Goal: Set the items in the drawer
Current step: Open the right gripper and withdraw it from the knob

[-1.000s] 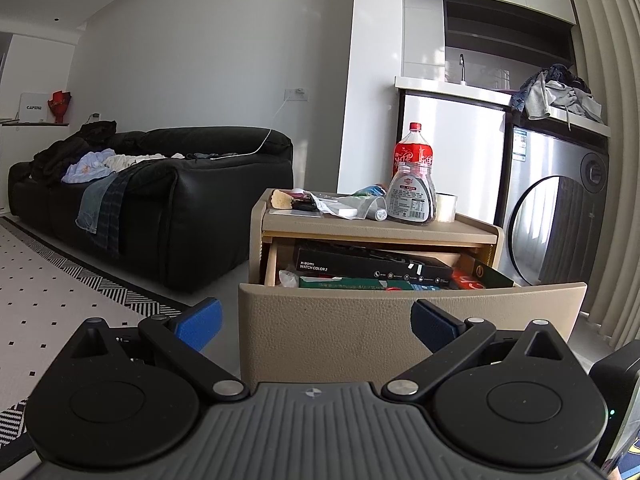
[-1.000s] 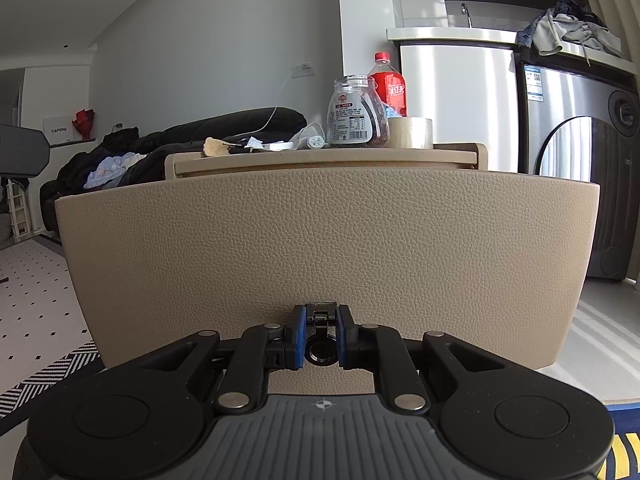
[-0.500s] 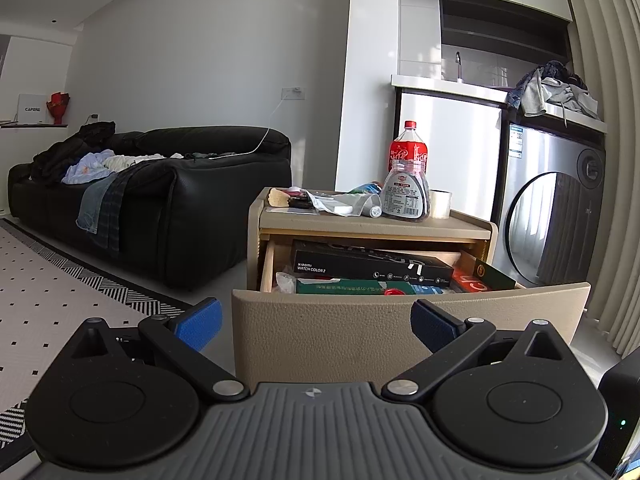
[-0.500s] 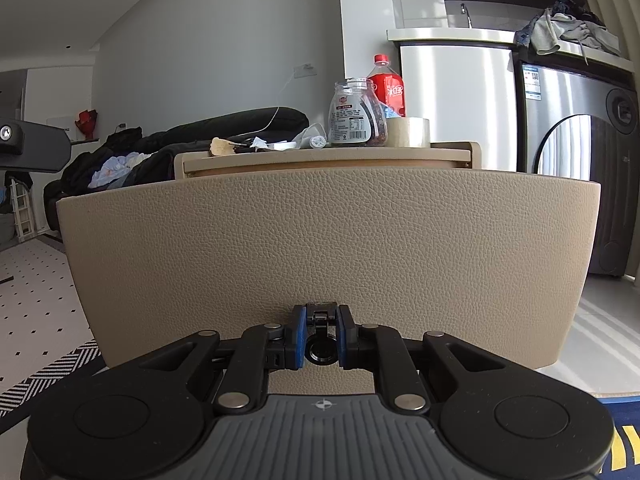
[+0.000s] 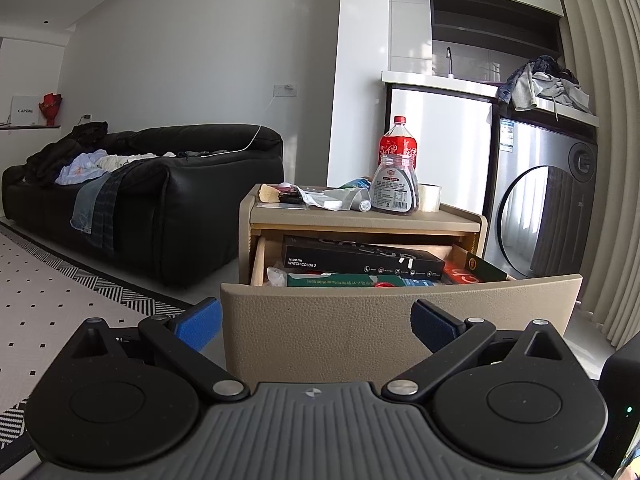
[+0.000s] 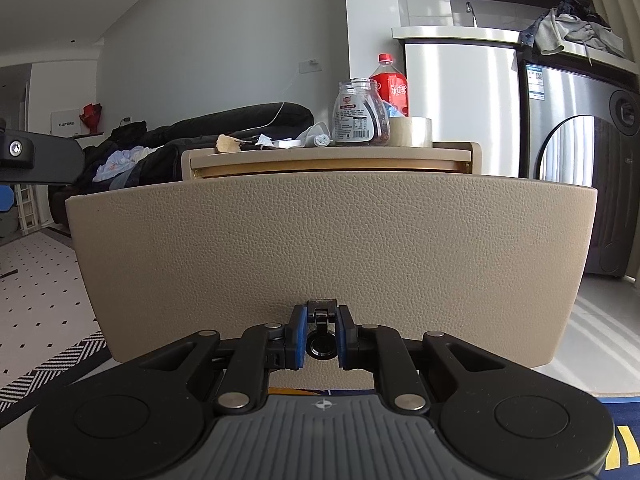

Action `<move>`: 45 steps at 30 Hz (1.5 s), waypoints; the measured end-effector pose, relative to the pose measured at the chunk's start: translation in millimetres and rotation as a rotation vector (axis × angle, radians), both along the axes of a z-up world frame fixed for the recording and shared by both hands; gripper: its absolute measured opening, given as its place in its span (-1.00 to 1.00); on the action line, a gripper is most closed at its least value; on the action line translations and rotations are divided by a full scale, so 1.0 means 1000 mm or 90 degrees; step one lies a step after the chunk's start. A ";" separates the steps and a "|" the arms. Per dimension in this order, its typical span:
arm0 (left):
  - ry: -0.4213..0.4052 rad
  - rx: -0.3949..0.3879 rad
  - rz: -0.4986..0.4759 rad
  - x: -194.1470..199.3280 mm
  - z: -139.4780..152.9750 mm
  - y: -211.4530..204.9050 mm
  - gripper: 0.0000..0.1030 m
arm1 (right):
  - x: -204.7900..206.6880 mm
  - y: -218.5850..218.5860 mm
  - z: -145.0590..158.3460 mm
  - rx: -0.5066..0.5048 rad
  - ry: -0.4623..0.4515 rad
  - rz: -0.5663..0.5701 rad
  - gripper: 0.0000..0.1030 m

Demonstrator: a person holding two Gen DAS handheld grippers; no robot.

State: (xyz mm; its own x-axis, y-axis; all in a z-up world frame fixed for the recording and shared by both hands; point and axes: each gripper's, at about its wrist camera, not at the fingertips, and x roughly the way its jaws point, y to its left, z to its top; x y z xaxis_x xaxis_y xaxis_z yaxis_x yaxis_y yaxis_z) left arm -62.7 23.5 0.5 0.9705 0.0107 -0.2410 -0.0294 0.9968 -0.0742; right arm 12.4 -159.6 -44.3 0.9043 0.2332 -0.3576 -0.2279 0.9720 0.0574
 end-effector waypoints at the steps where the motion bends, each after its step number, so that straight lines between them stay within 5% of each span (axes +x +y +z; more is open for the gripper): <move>1: -0.002 -0.002 0.002 -0.001 0.001 0.000 1.00 | -0.003 -0.001 0.002 -0.003 -0.008 -0.001 -0.69; 13: 0.004 -0.017 0.006 0.002 0.010 -0.003 1.00 | -0.019 -0.016 0.026 0.013 -0.022 0.005 -0.64; 17: 0.014 -0.006 0.009 0.006 0.012 -0.006 1.00 | -0.021 -0.023 0.038 0.024 -0.034 0.008 -0.40; 45: -0.023 0.005 -0.011 0.045 0.039 -0.010 1.00 | -0.020 -0.056 0.076 0.059 -0.095 0.015 0.32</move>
State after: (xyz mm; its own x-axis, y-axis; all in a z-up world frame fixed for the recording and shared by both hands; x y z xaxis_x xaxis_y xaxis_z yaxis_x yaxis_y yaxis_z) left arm -17.7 13.6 39.1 0.9787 -0.0039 -0.2052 -0.0102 0.9977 -0.0677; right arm -7.6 -215.1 31.6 0.9395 0.2814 -0.1953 -0.2640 0.9582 0.1105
